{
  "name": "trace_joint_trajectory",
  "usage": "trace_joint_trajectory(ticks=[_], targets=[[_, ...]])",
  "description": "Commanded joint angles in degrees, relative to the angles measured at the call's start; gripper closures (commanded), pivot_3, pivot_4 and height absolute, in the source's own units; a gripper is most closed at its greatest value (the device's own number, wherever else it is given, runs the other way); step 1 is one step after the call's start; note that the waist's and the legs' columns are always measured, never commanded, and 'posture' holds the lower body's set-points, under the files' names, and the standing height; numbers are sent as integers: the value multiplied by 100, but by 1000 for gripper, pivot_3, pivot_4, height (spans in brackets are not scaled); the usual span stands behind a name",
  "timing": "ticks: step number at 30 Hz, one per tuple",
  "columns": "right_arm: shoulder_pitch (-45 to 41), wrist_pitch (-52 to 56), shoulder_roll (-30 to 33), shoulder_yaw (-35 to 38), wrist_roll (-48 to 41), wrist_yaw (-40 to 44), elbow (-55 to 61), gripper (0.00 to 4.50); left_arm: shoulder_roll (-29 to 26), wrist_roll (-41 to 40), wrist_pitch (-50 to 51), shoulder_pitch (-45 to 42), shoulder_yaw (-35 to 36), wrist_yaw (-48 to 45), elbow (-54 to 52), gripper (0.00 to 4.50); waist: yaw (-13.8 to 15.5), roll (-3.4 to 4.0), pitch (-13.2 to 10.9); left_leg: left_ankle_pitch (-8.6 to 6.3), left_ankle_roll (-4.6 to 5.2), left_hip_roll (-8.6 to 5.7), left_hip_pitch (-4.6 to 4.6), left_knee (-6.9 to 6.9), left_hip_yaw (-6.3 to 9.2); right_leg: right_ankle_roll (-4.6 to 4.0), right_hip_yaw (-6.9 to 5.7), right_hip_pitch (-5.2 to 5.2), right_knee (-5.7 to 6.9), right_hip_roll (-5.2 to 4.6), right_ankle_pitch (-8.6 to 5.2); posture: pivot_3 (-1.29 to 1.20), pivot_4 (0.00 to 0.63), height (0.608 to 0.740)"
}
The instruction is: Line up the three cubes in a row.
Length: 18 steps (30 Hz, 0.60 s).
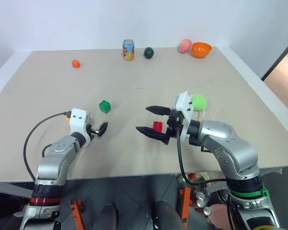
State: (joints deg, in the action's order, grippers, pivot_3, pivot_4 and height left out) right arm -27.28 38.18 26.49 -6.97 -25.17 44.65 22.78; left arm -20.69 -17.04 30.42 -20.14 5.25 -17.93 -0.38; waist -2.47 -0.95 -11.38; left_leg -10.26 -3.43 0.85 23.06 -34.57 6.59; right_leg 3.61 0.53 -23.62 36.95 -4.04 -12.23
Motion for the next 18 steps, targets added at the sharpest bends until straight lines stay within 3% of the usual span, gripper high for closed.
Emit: trace_joint_trajectory(ticks=[1,18], targets=[[169,-2,156,-91,69,-50,303,237,-3,128,-230,-252,17,-43,163,0,0,0,0,0,0,0,0,0,0,0,0,-1,0,0,0,0,150,740],[397,72,82,-341,56,-397,531,237,0,481,-876,-1474,-99,-435,1802,0,-3,-4,-2,0,0,0,5,0,0,23,-1,-4,0,1,12,0,150,740]])
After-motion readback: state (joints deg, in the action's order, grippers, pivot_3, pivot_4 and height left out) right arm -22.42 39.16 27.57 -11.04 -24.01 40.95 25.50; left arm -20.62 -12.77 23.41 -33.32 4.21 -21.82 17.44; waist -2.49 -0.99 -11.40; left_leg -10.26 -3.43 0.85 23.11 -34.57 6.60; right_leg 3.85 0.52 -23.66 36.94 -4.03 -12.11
